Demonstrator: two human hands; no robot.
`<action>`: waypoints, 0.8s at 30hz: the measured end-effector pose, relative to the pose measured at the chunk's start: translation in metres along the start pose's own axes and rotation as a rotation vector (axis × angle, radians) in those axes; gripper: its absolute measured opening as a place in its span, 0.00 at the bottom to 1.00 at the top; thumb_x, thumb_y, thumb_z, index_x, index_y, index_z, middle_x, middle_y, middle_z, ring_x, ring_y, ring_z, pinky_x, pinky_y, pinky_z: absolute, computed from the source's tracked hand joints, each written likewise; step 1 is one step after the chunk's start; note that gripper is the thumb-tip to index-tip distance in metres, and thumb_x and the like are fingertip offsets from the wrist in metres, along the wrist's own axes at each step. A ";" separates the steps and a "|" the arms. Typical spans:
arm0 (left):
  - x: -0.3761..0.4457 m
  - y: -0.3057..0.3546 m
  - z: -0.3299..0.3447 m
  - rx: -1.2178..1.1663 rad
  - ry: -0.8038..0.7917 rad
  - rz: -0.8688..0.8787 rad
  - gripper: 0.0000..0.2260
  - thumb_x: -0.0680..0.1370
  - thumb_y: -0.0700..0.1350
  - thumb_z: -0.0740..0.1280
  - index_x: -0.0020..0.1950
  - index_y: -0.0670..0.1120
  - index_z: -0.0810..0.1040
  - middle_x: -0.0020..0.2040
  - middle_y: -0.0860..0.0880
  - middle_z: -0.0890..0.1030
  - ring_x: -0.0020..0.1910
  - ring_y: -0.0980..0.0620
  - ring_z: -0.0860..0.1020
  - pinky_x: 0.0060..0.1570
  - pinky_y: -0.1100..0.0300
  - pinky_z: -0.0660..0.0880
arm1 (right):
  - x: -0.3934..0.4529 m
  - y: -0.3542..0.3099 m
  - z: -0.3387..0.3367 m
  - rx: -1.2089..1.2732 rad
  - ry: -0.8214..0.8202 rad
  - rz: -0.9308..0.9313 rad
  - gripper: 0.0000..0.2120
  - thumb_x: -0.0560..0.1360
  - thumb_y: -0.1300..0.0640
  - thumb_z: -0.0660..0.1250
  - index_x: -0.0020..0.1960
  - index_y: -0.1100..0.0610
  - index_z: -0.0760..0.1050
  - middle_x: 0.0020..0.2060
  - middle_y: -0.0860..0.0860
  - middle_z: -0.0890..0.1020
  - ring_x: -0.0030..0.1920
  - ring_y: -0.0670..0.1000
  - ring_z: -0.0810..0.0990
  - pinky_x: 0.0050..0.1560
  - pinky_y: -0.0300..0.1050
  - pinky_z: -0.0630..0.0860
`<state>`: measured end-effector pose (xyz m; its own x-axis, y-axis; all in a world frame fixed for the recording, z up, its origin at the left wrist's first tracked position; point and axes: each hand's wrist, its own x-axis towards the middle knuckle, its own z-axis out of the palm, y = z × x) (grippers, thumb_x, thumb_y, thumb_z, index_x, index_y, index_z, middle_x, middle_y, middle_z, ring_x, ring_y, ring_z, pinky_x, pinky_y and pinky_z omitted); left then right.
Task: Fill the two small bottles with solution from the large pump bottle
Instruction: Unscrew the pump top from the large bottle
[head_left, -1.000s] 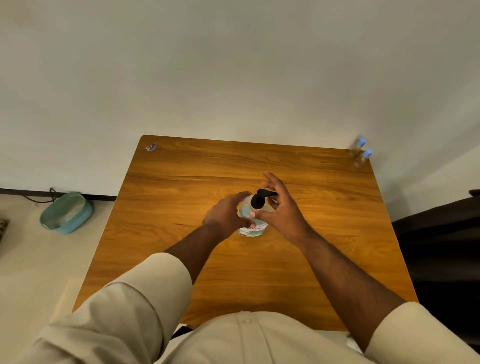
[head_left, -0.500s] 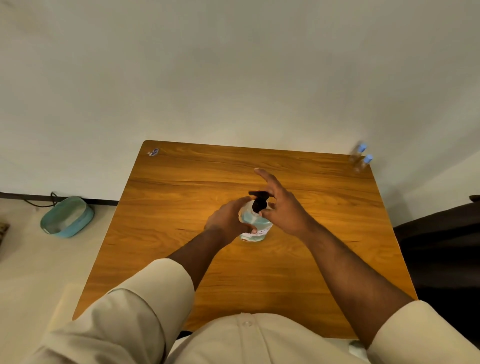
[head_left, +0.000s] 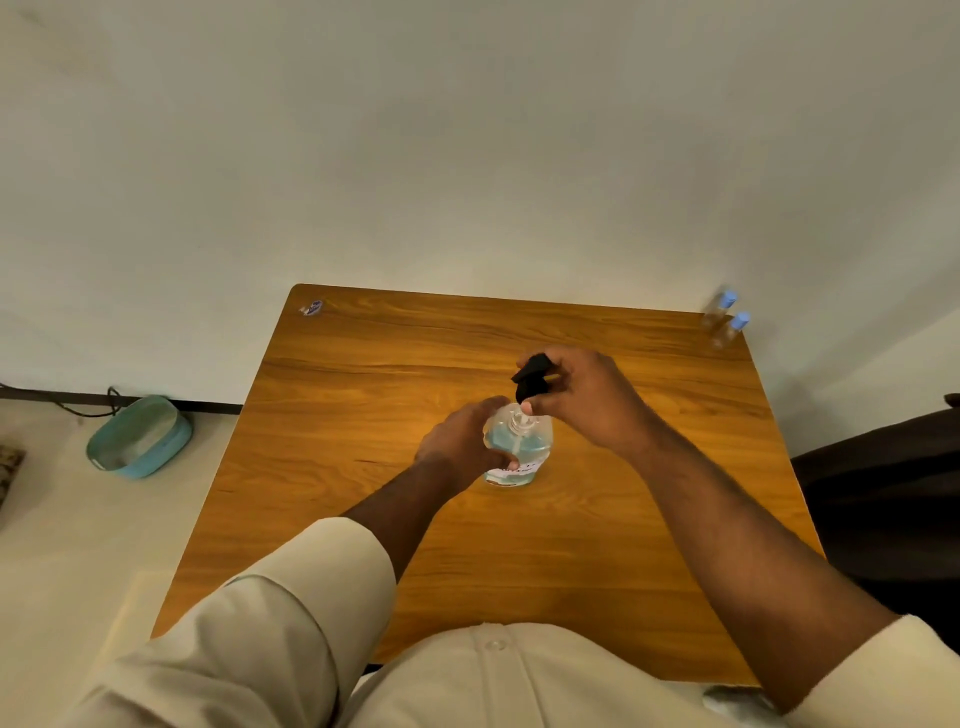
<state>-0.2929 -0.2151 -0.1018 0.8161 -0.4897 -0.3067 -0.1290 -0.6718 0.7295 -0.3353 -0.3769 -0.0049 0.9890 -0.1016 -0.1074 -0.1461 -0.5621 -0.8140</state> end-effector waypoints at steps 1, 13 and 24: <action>0.000 0.000 0.000 0.007 -0.006 0.002 0.39 0.63 0.50 0.80 0.70 0.60 0.66 0.67 0.55 0.76 0.61 0.49 0.77 0.55 0.50 0.77 | 0.001 -0.008 -0.008 -0.043 -0.028 -0.008 0.17 0.66 0.63 0.76 0.51 0.48 0.79 0.45 0.43 0.82 0.49 0.44 0.81 0.48 0.41 0.78; -0.002 0.007 -0.003 0.076 -0.018 -0.003 0.40 0.65 0.48 0.79 0.73 0.56 0.65 0.69 0.54 0.74 0.63 0.49 0.75 0.59 0.50 0.75 | -0.002 -0.058 -0.041 -0.200 -0.005 -0.127 0.14 0.68 0.56 0.75 0.51 0.51 0.76 0.46 0.46 0.81 0.50 0.46 0.79 0.48 0.46 0.78; -0.001 0.011 -0.002 0.093 -0.017 -0.032 0.39 0.66 0.46 0.79 0.73 0.56 0.65 0.68 0.52 0.75 0.62 0.49 0.76 0.58 0.49 0.76 | -0.005 -0.062 -0.046 -0.190 0.080 -0.128 0.14 0.69 0.54 0.75 0.53 0.51 0.76 0.46 0.45 0.81 0.50 0.46 0.78 0.46 0.39 0.74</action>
<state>-0.2938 -0.2213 -0.0920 0.8113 -0.4760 -0.3394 -0.1557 -0.7355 0.6594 -0.3322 -0.3793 0.0720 0.9960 -0.0799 0.0412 -0.0289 -0.7185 -0.6949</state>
